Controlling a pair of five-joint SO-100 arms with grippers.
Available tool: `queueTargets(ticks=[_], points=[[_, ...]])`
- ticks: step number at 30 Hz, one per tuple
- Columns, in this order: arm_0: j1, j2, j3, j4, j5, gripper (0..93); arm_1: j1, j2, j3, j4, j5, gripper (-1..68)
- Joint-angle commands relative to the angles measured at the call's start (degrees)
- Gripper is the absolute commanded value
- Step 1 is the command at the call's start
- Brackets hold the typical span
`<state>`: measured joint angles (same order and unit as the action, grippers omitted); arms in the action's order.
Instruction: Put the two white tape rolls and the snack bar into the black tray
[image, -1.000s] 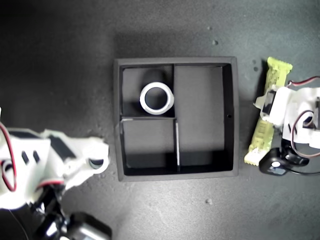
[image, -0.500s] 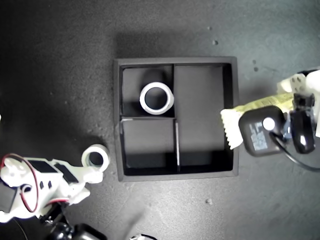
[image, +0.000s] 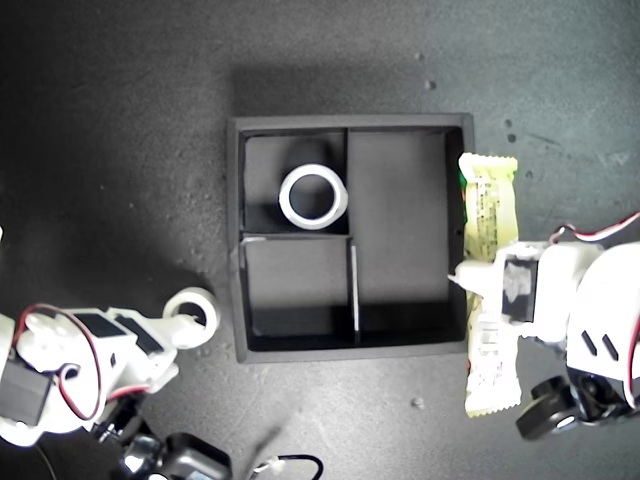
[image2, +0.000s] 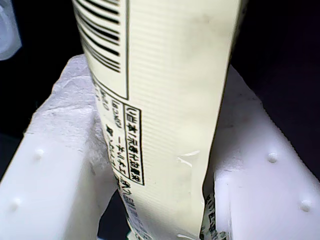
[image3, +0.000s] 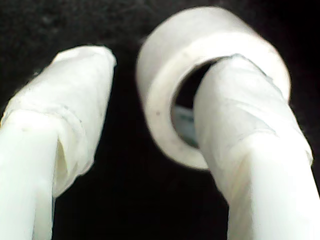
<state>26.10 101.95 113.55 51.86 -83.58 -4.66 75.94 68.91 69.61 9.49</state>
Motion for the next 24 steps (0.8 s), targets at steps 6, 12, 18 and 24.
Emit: queueTargets(ticks=[6,12,18,24], points=[[-2.3,-2.7,-2.1,0.5,1.4,12.6,1.0,0.5,-0.4,-1.1,-0.5,-0.4],[-2.7,-6.1,-2.4,0.5,0.4,12.9,3.3,0.4,-3.3,-6.2,-4.8,-0.4],[-2.5,-10.5,-4.2,-0.2,-0.9,8.6,7.6,0.4,2.6,-21.2,-6.8,-0.4],[-2.5,-11.2,-4.6,-0.6,-1.3,1.0,7.3,-7.9,0.7,-25.8,-6.2,-0.1]])
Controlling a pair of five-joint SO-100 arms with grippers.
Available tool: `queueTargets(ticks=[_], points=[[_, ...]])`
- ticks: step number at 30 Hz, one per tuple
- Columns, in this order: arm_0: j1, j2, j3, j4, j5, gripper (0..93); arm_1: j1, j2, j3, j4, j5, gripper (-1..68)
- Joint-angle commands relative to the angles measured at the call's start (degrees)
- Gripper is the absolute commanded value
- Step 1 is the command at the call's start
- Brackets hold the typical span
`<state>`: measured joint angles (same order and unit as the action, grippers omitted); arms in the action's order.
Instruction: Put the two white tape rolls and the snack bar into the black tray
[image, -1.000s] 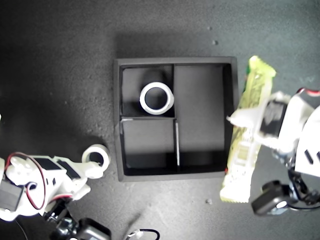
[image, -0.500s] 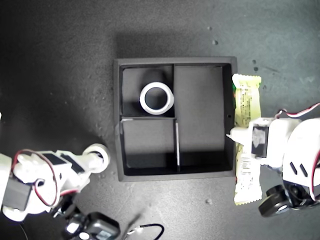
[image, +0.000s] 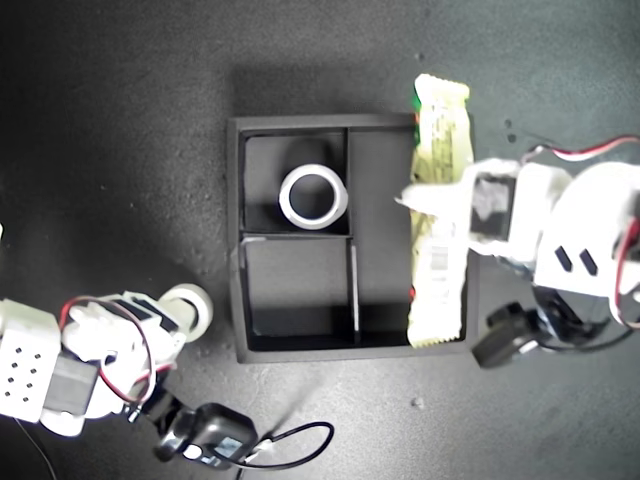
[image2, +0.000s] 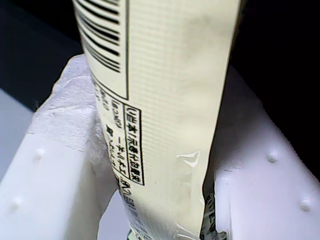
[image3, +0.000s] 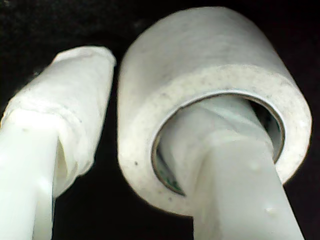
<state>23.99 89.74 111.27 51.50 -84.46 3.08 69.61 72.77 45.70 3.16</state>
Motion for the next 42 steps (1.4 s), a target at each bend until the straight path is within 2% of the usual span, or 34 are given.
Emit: queueTargets(ticks=[1,2,4,5,8,12,15,18,22,27,30,35,37,41,42], points=[[-0.7,2.3,-2.5,1.0,0.2,0.3,-0.9,-2.7,-3.8,-1.9,0.4,1.0],[-1.1,3.9,-3.2,3.3,0.7,0.3,-1.2,-3.5,-4.0,-1.8,0.4,6.0],[-2.2,7.6,-5.7,9.1,2.5,0.3,-1.3,-3.6,-3.9,0.8,0.2,22.8],[-3.0,9.5,-7.1,11.7,3.7,0.3,-1.1,-3.5,-4.7,3.8,0.1,27.3],[-5.2,14.6,-13.2,17.9,8.5,0.3,-1.6,-2.5,-9.7,14.1,-0.9,28.8],[-7.9,17.0,-22.5,18.6,16.5,0.3,-2.5,-2.7,-23.3,30.4,0.1,28.9],[-9.5,12.7,-28.9,16.5,21.0,0.2,-1.5,-2.6,-34.0,41.2,8.1,26.1],[-10.7,5.5,-31.6,13.1,22.5,0.2,0.3,-2.5,-43.6,49.2,18.8,12.7],[-10.8,-3.1,-31.8,7.3,21.9,0.4,-1.0,-2.9,-54.8,55.2,25.7,0.5],[-10.2,-6.4,-31.0,5.8,20.2,2.0,-4.4,-2.4,-61.9,57.5,28.7,-0.2],[-9.6,-6.3,-31.5,7.6,20.1,13.1,-5.1,-2.4,-62.8,57.5,30.0,-0.2],[-7.5,-4.4,-35.4,12.3,20.0,21.5,-3.2,-2.3,-61.8,57.5,33.4,-0.3],[-7.3,-2.5,-35.6,14.4,19.2,18.9,-1.9,-2.0,-61.8,57.5,34.3,-0.3],[-9.1,6.9,-32.4,24.2,14.7,0.1,2.7,4.2,-53.7,57.5,40.8,-0.3],[-10.2,11.3,-29.4,25.7,14.0,0.1,4.4,7.3,-49.4,57.5,43.8,-0.3]])
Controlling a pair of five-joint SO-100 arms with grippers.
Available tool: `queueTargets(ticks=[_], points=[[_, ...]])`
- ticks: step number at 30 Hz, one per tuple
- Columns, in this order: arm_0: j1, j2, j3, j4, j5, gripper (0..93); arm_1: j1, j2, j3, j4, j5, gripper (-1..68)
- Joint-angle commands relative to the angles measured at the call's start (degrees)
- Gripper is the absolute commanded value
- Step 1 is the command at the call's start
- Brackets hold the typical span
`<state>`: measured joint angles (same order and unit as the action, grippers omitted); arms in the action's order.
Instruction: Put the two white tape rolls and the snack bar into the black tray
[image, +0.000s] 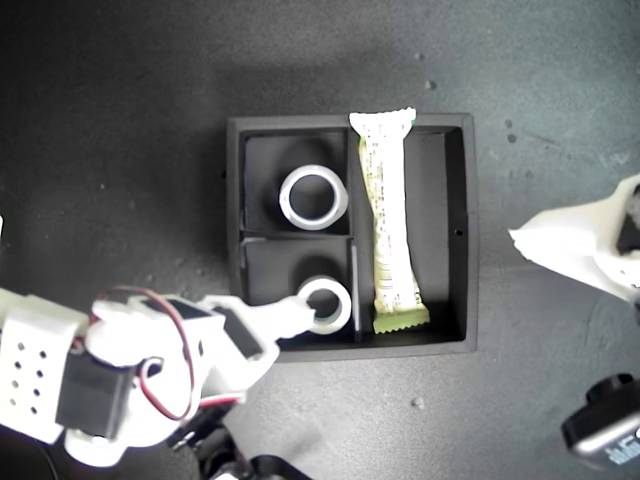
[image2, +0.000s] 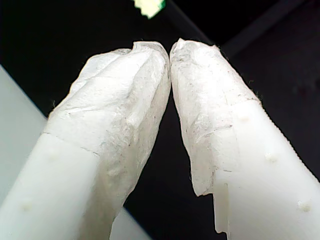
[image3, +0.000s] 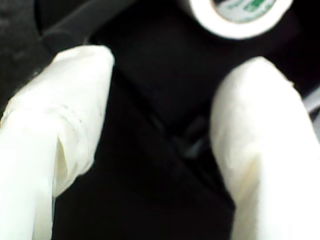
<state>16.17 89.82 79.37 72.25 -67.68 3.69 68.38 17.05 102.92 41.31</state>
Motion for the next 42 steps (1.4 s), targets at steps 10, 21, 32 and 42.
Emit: queueTargets(ticks=[10,21,32,42], points=[[-12.3,63.5,51.2,-1.8,-4.2,0.1,7.7,41.7,61.2,-10.5,28.7,-0.5],[-11.3,100.3,87.0,-6.5,-8.3,0.1,8.1,91.8,126.8,-35.9,35.9,-0.6],[-10.2,104.2,96.5,-5.0,-10.7,0.1,5.7,123.5,159.7,-37.4,30.8,-0.6],[-10.3,104.2,100.5,7.6,-18.3,0.9,0.8,123.5,162.0,-28.4,40.6,0.0]])
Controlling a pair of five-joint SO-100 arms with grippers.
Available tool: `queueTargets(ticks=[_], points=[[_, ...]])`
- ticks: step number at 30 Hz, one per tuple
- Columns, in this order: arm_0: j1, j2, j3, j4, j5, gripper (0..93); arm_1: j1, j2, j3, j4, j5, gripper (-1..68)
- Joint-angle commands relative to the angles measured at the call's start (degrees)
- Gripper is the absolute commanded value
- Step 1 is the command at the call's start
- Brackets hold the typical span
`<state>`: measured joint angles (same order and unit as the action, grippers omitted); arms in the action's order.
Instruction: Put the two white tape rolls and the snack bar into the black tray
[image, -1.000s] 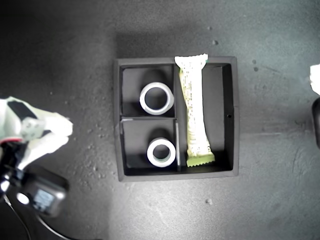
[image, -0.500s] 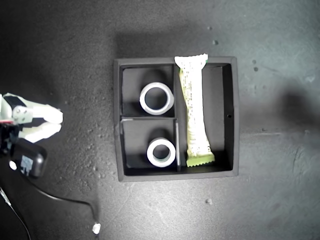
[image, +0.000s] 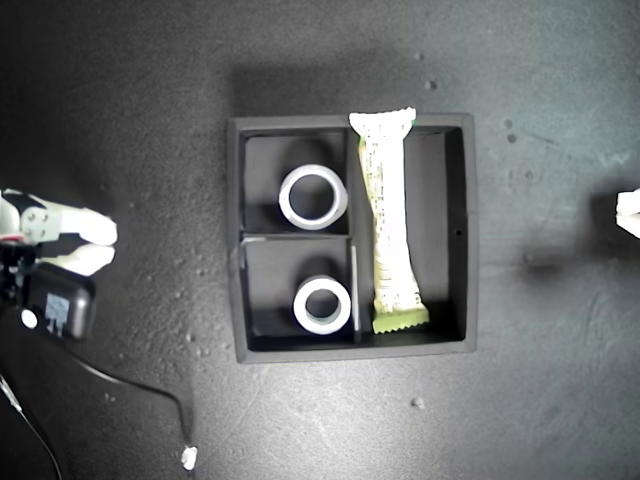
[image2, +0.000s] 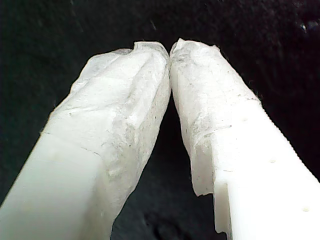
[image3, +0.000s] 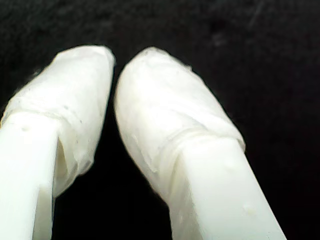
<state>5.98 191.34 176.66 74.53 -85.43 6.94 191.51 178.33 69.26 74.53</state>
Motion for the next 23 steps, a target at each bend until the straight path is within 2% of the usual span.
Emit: queueTargets(ticks=[1,4,8,23], points=[[1.4,2.5,3.2,5.4,-1.1,0.9,-2.9,0.4,0.7,5.8,6.4,0.0],[3.1,2.6,3.2,5.4,8.1,0.9,-3.8,0.4,0.7,7.6,-4.4,0.0],[4.0,2.6,3.2,5.4,10.3,0.9,-4.0,0.3,0.7,7.6,-10.9,0.0],[4.0,2.6,3.2,5.4,9.0,0.9,-4.0,0.4,0.7,7.6,-11.2,0.0]])
